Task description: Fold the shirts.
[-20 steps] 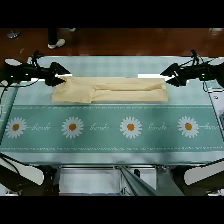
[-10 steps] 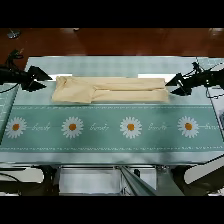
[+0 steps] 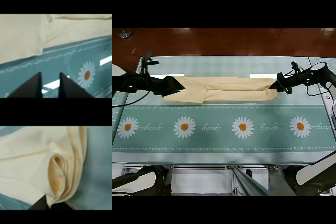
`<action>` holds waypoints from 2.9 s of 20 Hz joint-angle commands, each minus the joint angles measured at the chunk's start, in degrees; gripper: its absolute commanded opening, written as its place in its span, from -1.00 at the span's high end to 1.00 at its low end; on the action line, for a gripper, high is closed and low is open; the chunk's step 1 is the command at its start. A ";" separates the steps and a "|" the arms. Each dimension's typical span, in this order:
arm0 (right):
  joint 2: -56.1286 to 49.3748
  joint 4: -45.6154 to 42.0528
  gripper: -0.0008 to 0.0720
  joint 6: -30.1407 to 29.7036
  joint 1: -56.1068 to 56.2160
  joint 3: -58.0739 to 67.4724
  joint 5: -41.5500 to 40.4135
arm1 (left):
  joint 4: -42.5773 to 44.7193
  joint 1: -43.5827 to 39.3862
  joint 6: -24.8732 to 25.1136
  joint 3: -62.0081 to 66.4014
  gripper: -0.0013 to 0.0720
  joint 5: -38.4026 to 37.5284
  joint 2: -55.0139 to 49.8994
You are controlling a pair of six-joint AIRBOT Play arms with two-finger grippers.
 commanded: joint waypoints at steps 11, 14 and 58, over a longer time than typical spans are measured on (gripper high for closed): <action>57.59 -14.86 0.93 -0.24 -1.36 -36.79 -0.87 | -4.55 -41.18 4.35 3.96 0.87 36.44 -7.91; 67.69 -14.91 0.93 3.78 -1.36 -41.64 0.09 | -4.55 -45.16 -0.44 13.81 0.87 31.67 -18.99; -3.48 3.58 -0.76 6.08 27.78 32.94 10.19 | 3.80 2.75 -7.48 -33.22 0.87 11.58 40.22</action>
